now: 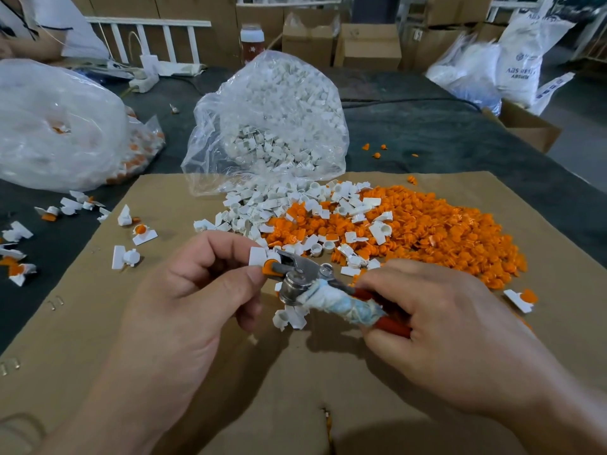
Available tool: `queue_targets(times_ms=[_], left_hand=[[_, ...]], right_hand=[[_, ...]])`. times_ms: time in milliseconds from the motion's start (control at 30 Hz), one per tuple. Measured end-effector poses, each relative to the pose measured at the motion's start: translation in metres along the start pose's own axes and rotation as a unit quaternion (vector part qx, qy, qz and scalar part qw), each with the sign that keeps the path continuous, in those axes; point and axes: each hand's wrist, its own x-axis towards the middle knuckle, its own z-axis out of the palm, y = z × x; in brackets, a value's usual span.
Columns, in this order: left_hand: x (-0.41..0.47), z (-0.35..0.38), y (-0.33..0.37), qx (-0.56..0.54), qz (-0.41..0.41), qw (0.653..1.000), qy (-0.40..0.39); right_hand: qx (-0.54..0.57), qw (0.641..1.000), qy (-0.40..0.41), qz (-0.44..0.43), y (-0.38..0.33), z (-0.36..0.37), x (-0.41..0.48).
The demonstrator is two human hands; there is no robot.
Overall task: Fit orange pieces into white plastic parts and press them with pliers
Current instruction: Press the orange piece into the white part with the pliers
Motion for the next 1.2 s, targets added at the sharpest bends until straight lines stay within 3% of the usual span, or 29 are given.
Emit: queue_targets(times_ms=[300,467,633,767,867,967,1067,1200], left_hand=[[-0.001,0.003,0.004,0.013,0.001,1.000,0.026],[0.004,-0.004,0.003,0.027,-0.059,0.993,0.095],[-0.005,0.008,0.001,0.033,-0.159,0.987,0.010],[-0.009,0.017,-0.002,0.049,-0.191,0.980,0.012],[-0.011,0.021,-0.002,0.068,-0.201,0.977,0.018],[-0.015,0.025,-0.002,0.089,-0.173,0.981,0.012],[-0.020,0.029,0.001,0.139,-0.107,0.985,-0.009],[-0.022,0.029,0.003,0.113,-0.055,0.991,-0.041]], right_hand=[[0.001,1.000,0.013,0.026,-0.006,0.005,-0.001],[-0.064,0.994,0.058,0.070,0.004,0.013,0.003],[-0.148,0.979,0.050,0.132,0.011,0.018,0.009],[-0.146,0.980,0.011,0.137,0.014,0.020,0.012],[-0.126,0.984,0.057,0.111,0.011,0.019,0.010],[-0.035,0.990,0.138,0.016,-0.009,0.021,0.005],[-0.035,0.987,0.141,-0.068,-0.020,0.025,0.007],[-0.006,0.988,0.138,-0.071,-0.016,0.023,0.005]])
